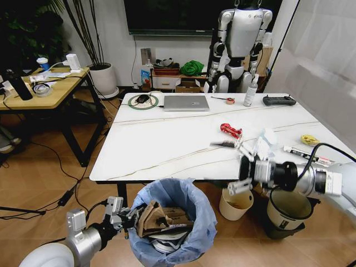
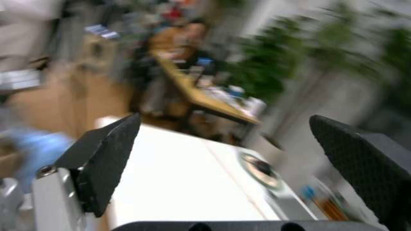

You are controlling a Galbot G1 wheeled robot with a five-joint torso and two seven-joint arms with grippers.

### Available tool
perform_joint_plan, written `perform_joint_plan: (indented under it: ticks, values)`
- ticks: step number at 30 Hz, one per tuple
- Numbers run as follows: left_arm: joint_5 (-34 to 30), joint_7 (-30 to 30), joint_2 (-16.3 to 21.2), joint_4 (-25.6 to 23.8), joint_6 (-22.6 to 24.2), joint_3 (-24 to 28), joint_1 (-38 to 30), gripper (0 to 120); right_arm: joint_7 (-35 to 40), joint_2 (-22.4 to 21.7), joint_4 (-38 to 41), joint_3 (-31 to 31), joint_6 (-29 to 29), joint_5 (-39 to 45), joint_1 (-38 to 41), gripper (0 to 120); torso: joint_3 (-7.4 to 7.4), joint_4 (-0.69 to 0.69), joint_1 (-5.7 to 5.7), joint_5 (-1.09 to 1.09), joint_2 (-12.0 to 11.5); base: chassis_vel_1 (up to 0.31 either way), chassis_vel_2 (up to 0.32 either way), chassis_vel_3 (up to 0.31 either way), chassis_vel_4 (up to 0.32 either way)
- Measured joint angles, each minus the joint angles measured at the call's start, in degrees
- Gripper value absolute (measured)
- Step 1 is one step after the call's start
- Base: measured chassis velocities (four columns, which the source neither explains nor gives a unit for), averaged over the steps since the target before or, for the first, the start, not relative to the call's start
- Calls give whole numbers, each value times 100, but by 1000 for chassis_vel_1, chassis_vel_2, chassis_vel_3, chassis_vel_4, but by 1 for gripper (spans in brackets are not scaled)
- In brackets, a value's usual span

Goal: Pick up the trash bin and place the trash from the table into it.

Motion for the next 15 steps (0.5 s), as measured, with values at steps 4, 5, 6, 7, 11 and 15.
perform_joint_plan:
  ticks: [4, 5, 6, 7, 11, 15]
  values:
    - [64, 25, 3, 8, 1, 5, 21, 0, 1071, 445, -662, -340, -343, 621, 513, 100, 1, 1, 0, 2, 0, 0, 0, 0, 0]
    - [67, 29, 13, 9, 1, 5, 21, 0, 1322, 564, -886, -430, -375, 718, 652, 100, 1, 0, 0, 1, 0, 0, 0, 0, 0]
    - [68, 35, 16, 8, 1, 5, 22, 0, 1527, 683, -1111, -515, -385, 775, 774, 100, 1, 1, 1, 0, 0, 0, 0, 0, 0]
    - [71, 37, 16, 8, 1, 4, 22, 0, 1687, 783, -1298, -574, -388, 802, 861, 100, 1, 1, 1, 3, -1, 0, 0, 0, 0]
    - [83, 45, 11, 9, 1, 5, 17, 0, 1997, 1038, -1896, -661, -519, 908, 986, 100, 1, 1, 1, 2, 0, 0, 0, 0, 0]
    - [90, 54, 13, 12, 1, 11, 4, 0, 2338, 1074, -2147, -603, -1046, 1268, 724, 100, 1, 0, 1, 1, -1, 0, 0, 0, 0]
